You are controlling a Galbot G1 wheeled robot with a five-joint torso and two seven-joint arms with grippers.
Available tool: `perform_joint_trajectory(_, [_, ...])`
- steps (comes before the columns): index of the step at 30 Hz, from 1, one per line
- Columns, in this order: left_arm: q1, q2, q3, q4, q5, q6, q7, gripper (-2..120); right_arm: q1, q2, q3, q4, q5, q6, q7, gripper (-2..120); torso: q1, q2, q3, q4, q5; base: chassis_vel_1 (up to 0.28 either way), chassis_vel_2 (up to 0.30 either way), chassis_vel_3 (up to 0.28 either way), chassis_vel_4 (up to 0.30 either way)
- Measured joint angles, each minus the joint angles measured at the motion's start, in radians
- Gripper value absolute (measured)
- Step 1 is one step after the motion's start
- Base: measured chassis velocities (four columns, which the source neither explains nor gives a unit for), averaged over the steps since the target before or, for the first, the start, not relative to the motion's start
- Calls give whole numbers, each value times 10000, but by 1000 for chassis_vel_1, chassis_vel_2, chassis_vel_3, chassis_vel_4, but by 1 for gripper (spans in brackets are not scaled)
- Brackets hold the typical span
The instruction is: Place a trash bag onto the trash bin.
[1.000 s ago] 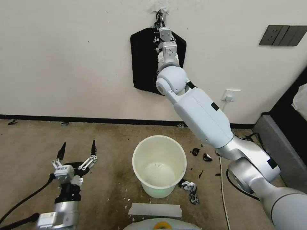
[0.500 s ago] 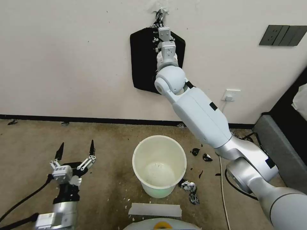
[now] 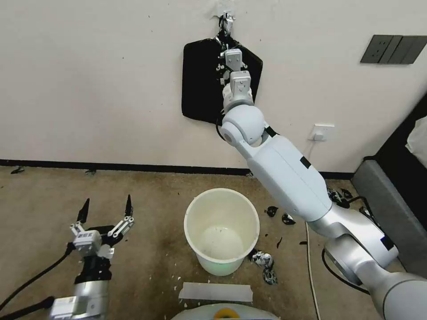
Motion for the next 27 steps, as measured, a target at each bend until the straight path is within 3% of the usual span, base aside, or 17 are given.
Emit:
perform_joint_trajectory(15, [-14,10,3,0,38,16,-9,100,-1298,-509,27,1612,640,-1412,124,0,0,0,0,-1,0,0,0,0,0])
perform_joint_trajectory(27, [-85,85,31,-64,76,83,-37,100,-2164,-527,-23,2049,419,-1590,49,0,0,0,0,0,0,0,0,0,0])
